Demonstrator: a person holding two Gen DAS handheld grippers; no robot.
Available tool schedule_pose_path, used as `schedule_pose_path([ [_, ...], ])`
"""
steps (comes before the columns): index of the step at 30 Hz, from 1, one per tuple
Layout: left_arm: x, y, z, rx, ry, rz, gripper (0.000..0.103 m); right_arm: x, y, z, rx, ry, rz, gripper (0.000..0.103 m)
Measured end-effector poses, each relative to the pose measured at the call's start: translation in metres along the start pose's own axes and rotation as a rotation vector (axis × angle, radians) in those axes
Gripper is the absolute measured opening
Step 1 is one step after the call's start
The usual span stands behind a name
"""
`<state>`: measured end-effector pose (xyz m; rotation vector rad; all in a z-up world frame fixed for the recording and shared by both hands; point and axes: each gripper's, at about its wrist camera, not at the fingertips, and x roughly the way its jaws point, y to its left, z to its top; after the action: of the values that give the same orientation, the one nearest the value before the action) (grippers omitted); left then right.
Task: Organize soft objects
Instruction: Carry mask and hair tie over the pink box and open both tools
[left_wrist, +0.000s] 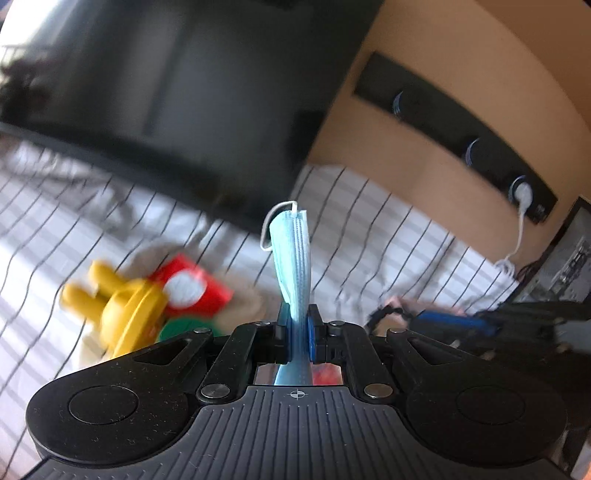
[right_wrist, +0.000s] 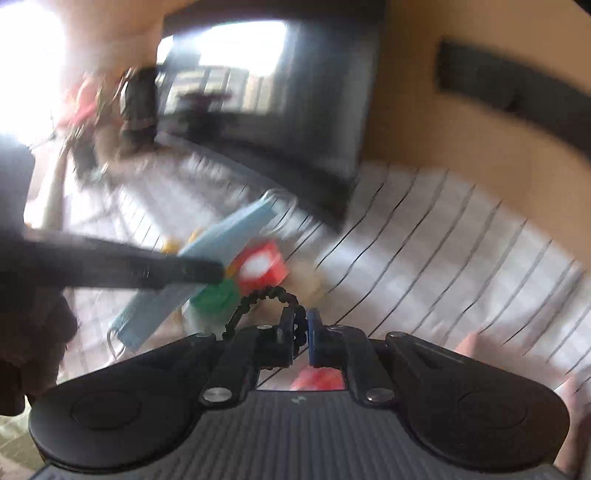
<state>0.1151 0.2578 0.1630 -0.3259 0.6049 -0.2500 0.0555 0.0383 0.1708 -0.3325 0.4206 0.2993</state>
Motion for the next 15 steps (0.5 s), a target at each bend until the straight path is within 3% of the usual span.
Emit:
schedule_pose_path([
  [4, 0.014, -0.038, 0.022, 0.043, -0.014, -0.053, 0.01, -0.03, -0.049, 0.008, 0.062, -0.085, -0.12, 0.007],
  [9, 0.046, -0.096, 0.03, 0.101, 0.011, -0.148, 0.01, -0.068, -0.109, -0.018, 0.168, -0.141, -0.303, 0.007],
  [15, 0.109, -0.167, 0.009, 0.119, 0.159, -0.267, 0.01, -0.094, -0.158, -0.07, 0.299, -0.118, -0.416, 0.007],
])
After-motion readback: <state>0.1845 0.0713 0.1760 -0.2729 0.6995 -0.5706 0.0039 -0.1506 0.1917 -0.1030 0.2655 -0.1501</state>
